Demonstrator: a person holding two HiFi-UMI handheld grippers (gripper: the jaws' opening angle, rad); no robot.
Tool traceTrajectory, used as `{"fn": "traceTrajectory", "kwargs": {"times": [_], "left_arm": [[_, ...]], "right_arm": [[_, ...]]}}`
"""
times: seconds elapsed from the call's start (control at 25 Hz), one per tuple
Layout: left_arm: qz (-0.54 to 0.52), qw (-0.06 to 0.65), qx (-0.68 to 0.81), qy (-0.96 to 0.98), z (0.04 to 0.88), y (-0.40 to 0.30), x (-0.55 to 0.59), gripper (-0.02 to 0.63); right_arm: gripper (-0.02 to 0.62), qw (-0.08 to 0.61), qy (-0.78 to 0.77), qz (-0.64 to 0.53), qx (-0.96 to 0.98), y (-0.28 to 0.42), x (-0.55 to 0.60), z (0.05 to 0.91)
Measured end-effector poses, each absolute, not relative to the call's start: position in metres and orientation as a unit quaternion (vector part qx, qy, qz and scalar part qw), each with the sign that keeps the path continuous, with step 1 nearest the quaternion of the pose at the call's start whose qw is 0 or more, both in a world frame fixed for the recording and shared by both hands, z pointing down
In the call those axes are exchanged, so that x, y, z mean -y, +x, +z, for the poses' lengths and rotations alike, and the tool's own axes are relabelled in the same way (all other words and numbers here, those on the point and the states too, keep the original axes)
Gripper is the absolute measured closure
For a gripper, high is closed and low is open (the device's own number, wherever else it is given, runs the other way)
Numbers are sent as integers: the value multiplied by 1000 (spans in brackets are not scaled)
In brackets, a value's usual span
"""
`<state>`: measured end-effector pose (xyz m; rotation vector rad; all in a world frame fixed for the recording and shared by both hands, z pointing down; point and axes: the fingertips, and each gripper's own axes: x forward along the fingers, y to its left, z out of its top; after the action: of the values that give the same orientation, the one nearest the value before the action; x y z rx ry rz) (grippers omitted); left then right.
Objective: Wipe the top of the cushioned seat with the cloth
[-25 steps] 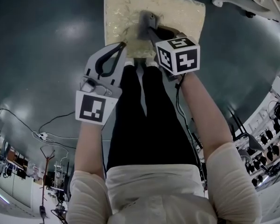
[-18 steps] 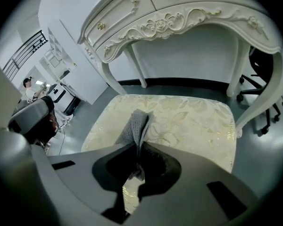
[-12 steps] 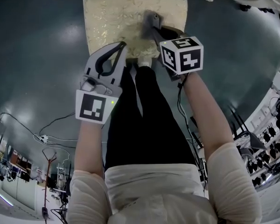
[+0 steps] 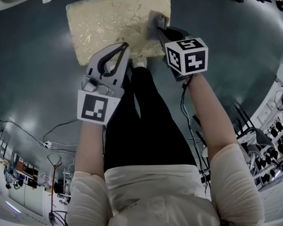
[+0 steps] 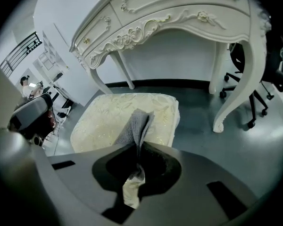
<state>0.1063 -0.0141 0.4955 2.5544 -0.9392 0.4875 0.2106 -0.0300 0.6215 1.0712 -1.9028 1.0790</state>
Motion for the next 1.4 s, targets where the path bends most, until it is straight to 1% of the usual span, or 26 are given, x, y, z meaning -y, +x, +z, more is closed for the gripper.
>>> {"fn": "traceTrajectory", "kwargs": {"times": [0.16,0.36,0.6,0.72,0.88,1.04,1.24,1.4], "left_arm": [[175,180,322,913,491,120,16,603],[171,170,311,919,480,129,16,603],[183,153,284,928,476,123,7,603],[182,149,279,931,468,111,2,603],[187,143,289,928,455,75,-7,603],[191,143,305,922,454,28,-13,603],[194,159,339,907,459,-26,-17,603],[192,157,357,901,461,-65,-23,603]], "right_arm": [[569,354,426,413,723,232,26,623],[569,383,448,399,702,259,19,621],[569,369,458,384,712,253,20,592],[569,359,453,380,722,232,17,575],[569,350,443,378,733,187,7,560],[569,363,421,369,745,133,-4,563],[569,366,387,378,757,70,-11,569],[569,367,365,376,769,20,-17,572]]}}
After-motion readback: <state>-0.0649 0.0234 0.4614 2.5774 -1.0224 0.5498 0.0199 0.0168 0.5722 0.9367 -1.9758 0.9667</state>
